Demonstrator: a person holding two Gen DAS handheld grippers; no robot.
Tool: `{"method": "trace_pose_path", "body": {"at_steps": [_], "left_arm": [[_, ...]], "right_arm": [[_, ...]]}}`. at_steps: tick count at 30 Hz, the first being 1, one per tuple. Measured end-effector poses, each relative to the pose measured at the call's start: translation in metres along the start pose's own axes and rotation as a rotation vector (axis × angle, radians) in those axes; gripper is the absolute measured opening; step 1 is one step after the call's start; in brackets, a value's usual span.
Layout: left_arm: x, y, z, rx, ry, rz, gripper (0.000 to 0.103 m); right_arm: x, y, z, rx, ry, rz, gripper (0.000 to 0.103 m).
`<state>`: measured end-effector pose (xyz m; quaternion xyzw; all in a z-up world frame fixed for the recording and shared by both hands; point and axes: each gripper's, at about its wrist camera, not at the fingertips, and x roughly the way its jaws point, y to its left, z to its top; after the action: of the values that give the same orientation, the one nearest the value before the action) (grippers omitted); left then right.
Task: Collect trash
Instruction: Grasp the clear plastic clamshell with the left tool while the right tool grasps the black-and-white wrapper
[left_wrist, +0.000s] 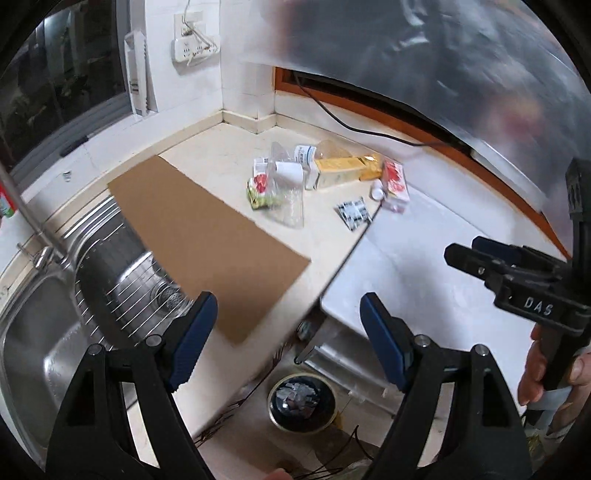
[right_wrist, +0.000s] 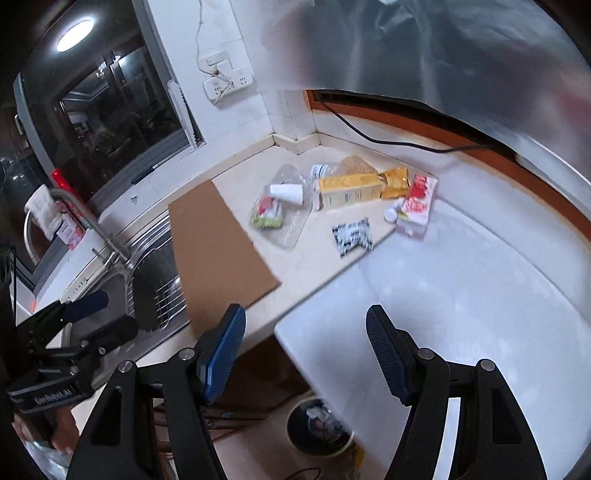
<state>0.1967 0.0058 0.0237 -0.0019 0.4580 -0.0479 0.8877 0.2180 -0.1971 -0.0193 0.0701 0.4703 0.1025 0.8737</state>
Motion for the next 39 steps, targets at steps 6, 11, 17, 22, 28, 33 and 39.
{"method": "trace_pose_path", "body": {"at_steps": [6,11,17,22,28,33,39], "left_arm": [[0.081,0.007,0.064,-0.019,0.066,0.025,0.077],[0.147,0.012,0.095,-0.016,0.109,0.066,0.077],[0.215,0.025,0.114,-0.049,0.183,0.081,0.077],[0.254,0.033,0.118,-0.073,0.235,0.082,0.077],[0.290,0.041,0.120,-0.123,0.281,0.059,0.073],[0.314,0.045,0.120,-0.160,0.316,0.052,0.060],[0.326,0.044,0.119,-0.192,0.336,0.034,0.030]], "right_arm": [[0.107,-0.048,0.055,-0.009,0.063,0.011,0.069],[0.182,-0.072,0.084,-0.015,0.118,0.004,0.069],[0.244,-0.088,0.092,-0.014,0.182,-0.025,0.069],[0.281,-0.095,0.094,-0.021,0.226,-0.022,0.069],[0.308,-0.096,0.092,-0.041,0.251,-0.025,0.068],[0.320,-0.091,0.089,-0.057,0.269,-0.010,0.055],[0.322,-0.088,0.088,-0.073,0.243,-0.003,0.041]]}}
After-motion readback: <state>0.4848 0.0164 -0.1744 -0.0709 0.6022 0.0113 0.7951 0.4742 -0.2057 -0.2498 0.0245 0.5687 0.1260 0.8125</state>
